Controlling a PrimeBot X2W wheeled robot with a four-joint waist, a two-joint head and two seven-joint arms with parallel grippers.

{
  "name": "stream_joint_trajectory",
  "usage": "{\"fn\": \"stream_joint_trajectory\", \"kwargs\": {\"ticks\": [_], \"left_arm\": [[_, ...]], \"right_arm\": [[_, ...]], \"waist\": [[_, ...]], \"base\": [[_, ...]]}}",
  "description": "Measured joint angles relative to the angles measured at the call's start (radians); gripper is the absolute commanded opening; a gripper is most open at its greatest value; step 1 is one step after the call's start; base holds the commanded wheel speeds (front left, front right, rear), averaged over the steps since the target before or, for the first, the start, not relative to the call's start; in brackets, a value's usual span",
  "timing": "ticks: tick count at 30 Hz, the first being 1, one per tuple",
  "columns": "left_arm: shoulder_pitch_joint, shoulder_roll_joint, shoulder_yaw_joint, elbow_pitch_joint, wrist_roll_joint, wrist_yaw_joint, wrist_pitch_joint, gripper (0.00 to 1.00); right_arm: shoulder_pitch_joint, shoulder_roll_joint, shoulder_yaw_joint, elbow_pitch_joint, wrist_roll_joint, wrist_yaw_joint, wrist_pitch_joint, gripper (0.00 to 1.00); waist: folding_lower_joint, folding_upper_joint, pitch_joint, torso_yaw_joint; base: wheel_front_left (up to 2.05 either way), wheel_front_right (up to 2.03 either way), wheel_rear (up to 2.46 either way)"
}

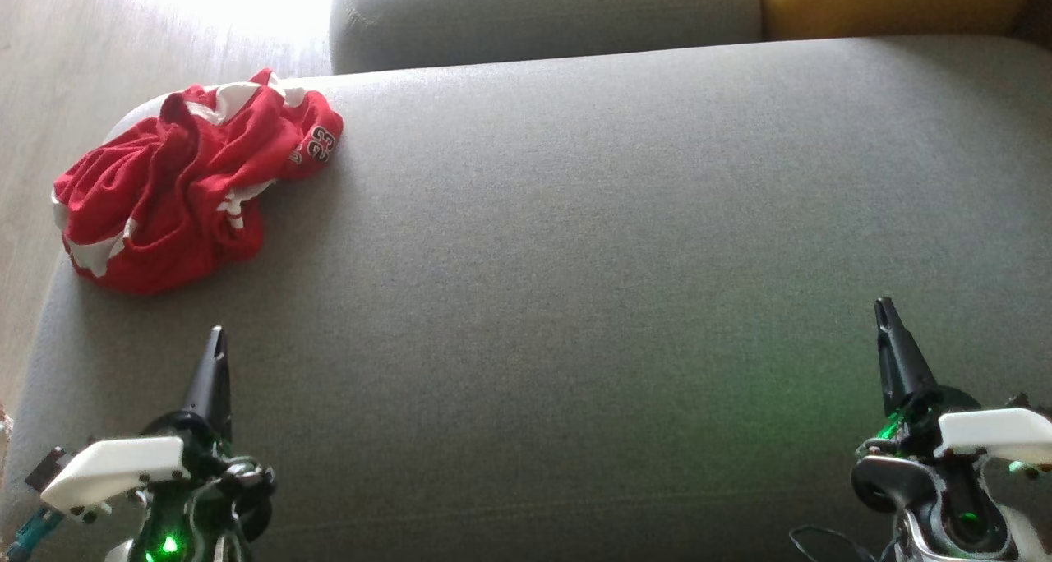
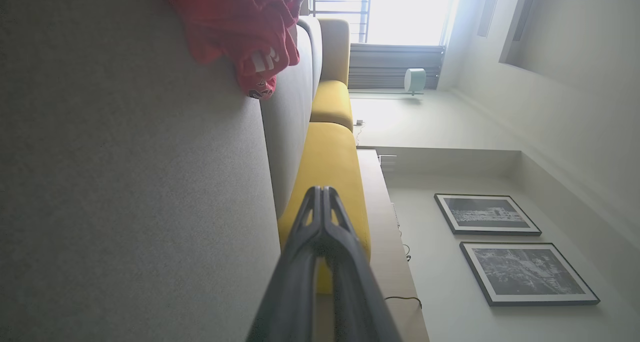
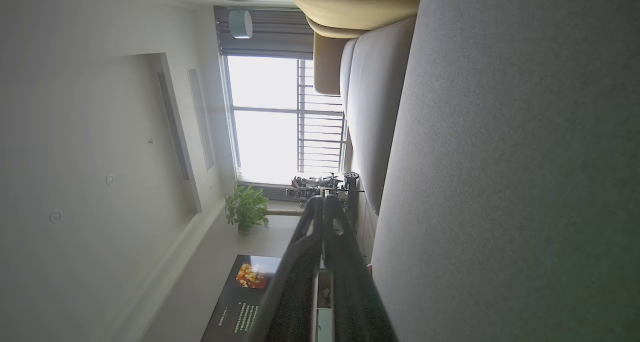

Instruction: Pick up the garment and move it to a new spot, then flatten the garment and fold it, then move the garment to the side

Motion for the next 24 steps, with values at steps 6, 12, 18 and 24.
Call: {"fn": "stream_joint_trajectory", "kwargs": {"ticks": [6,12,18,24], "left_arm": [[0.0,0.0,0.0,0.0,0.0,0.0,0.0,0.0],[0.0,0.0,0.0,0.0,0.0,0.0,0.0,0.0],[0.0,0.0,0.0,0.0,0.0,0.0,0.0,0.0],[0.0,0.0,0.0,0.0,0.0,0.0,0.0,0.0]], "right_arm": [[0.0,0.0,0.0,0.0,0.0,0.0,0.0,0.0],[0.0,0.0,0.0,0.0,0.0,0.0,0.0,0.0],[0.0,0.0,0.0,0.0,0.0,0.0,0.0,0.0],[0.0,0.0,0.0,0.0,0.0,0.0,0.0,0.0]], "waist": [[0.0,0.0,0.0,0.0],[0.0,0.0,0.0,0.0],[0.0,0.0,0.0,0.0],[0.0,0.0,0.0,0.0]], "base": [[0.0,0.0,0.0],[0.0,0.0,0.0],[0.0,0.0,0.0],[0.0,0.0,0.0]]}}
